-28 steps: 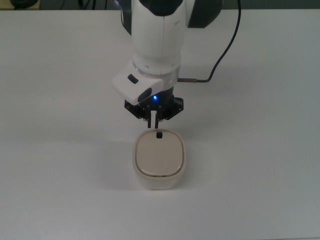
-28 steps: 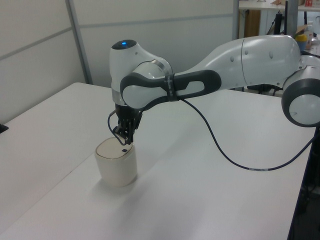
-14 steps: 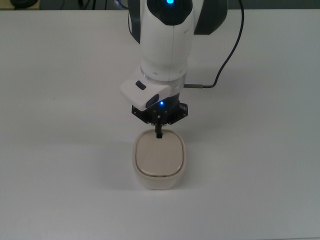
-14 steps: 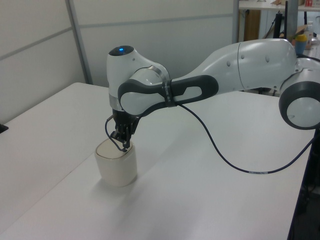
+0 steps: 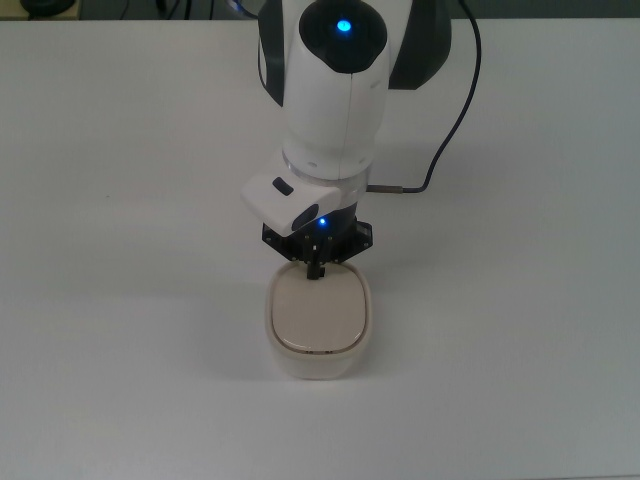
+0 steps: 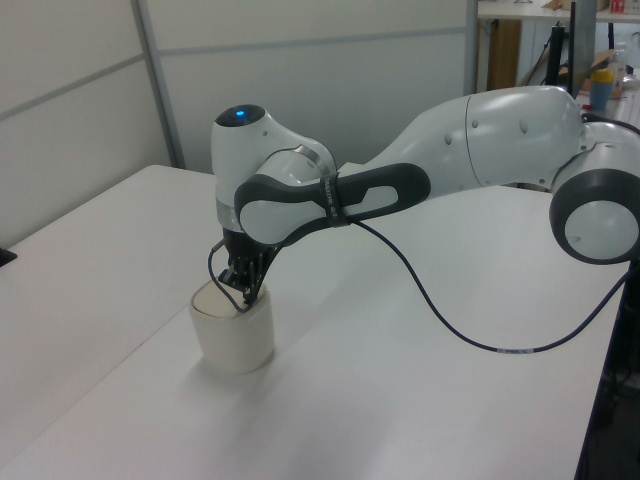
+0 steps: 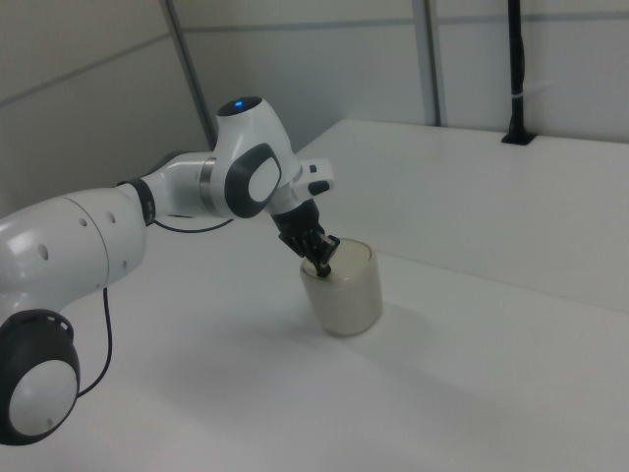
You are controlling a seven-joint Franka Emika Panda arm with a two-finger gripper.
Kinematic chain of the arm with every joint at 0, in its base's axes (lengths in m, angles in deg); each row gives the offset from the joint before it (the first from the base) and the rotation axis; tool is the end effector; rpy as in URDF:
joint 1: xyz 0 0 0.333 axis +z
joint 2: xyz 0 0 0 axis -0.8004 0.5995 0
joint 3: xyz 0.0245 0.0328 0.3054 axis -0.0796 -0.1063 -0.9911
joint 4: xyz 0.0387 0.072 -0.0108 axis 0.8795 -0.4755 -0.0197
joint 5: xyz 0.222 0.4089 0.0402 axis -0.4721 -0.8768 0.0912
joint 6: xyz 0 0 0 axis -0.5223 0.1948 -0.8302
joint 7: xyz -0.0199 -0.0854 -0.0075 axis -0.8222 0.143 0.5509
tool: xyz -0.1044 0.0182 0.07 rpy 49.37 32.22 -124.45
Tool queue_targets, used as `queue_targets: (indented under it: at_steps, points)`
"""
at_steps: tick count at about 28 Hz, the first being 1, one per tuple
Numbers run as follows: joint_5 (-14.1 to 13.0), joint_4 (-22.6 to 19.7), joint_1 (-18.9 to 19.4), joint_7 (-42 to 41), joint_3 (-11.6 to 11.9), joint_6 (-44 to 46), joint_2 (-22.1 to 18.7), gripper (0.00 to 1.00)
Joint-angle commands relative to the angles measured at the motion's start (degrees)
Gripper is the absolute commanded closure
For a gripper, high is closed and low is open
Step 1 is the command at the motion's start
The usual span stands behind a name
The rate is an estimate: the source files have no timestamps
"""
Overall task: Open the trash can
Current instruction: 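Press the gripper fingers onto the lid tab to flip the lid, then lift the gripper up and away from the opened lid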
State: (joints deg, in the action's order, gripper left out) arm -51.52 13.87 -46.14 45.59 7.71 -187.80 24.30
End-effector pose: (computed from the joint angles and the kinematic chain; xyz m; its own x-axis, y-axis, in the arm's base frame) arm 0.8010 0.0998 0.3967 0.9809 -0.0273 0.1923 -0.0389 -0.9976 0.0568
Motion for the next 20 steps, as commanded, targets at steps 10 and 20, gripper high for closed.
queue_targets:
  at_steps: [10, 20]
  points:
    - [1.11, -0.01, 0.97, 3.97, 0.71, -1.03, -0.02, 1.0]
    - [-0.64, -0.01, -0.96, 2.04, 1.33, 10.48, -8.99, 0.4]
